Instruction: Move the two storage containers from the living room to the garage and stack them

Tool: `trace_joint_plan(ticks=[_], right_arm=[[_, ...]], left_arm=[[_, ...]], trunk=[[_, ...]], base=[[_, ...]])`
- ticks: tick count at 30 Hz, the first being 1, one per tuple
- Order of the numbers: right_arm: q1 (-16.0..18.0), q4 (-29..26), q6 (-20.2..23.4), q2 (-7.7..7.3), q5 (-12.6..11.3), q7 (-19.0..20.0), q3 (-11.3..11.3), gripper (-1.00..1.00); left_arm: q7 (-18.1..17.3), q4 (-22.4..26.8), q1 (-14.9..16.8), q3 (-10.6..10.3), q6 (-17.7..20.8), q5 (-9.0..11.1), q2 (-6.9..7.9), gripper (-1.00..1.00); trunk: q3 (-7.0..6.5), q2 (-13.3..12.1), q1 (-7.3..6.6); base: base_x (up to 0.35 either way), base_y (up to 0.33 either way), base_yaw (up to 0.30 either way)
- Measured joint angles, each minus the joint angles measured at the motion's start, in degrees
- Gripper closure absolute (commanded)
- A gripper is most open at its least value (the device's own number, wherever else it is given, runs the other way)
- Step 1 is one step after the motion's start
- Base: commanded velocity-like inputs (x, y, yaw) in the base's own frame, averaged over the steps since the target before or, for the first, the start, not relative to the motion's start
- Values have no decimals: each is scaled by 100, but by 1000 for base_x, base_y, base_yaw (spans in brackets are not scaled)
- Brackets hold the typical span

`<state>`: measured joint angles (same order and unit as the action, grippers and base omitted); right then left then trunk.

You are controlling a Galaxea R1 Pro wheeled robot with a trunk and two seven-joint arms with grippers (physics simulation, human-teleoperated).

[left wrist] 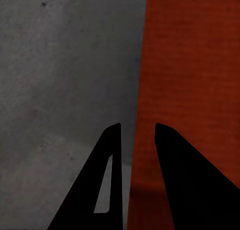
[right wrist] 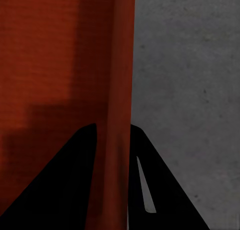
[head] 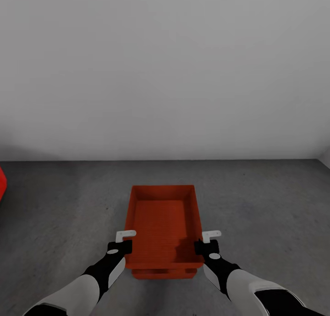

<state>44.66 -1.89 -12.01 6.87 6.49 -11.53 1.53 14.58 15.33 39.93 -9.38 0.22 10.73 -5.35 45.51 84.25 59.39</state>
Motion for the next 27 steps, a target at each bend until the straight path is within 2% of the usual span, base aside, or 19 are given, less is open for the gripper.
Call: trace_joint_plan(ticks=[27], right_arm=[[0, 3, -1, 0, -3, -1, 1, 100]], left_arm=[[-1, -3, 0, 1, -1, 0, 0, 100]], trunk=[[485, 1083, 593]], base=[[0, 0, 0]])
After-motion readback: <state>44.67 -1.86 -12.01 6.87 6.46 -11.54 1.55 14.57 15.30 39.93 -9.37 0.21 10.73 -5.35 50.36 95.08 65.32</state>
